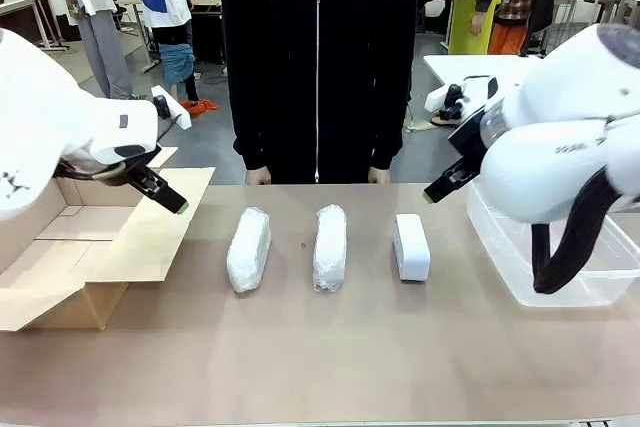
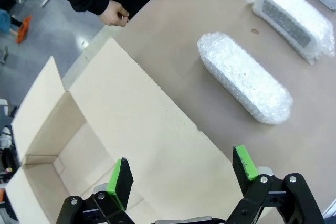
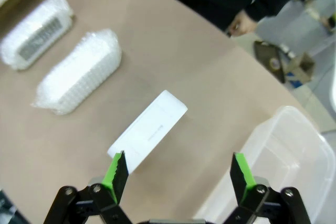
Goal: Separate and place wrapped and unwrapped clocks.
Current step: Pick up the Digital clock indicated by the person.
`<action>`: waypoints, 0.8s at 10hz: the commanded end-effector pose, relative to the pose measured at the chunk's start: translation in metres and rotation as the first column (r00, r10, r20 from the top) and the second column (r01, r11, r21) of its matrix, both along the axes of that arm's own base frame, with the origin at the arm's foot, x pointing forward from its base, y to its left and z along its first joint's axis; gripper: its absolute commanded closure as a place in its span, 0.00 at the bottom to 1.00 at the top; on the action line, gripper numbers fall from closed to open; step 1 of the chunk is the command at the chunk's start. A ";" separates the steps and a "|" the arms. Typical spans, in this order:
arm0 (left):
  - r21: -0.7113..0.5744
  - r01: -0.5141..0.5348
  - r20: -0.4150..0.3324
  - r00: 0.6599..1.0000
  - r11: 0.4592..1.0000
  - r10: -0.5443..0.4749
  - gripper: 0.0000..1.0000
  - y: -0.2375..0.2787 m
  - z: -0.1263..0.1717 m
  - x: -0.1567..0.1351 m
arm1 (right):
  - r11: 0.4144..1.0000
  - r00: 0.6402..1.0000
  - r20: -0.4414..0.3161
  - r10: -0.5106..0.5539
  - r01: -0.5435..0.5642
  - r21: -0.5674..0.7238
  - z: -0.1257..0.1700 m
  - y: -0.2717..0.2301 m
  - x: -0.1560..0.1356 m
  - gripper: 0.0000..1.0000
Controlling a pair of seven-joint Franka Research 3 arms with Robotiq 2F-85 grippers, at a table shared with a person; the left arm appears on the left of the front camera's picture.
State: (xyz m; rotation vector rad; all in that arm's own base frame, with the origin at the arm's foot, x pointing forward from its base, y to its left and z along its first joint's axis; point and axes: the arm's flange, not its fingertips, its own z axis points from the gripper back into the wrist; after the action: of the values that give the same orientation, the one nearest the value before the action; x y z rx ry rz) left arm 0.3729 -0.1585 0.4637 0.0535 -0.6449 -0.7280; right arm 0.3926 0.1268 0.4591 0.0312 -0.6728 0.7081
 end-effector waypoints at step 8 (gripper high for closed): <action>0.109 0.237 0.141 0.958 0.965 -0.251 0.00 0.144 0.108 -0.093 | 0.953 0.966 0.055 0.252 -0.258 0.159 0.050 -0.117 0.058 0.00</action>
State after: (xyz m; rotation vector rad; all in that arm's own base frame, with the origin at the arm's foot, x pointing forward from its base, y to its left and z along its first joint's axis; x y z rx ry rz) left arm 0.2971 -0.0285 0.5903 0.1098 -0.7824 -0.9688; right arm 0.4282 0.0183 0.5149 0.2186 -0.7645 0.8663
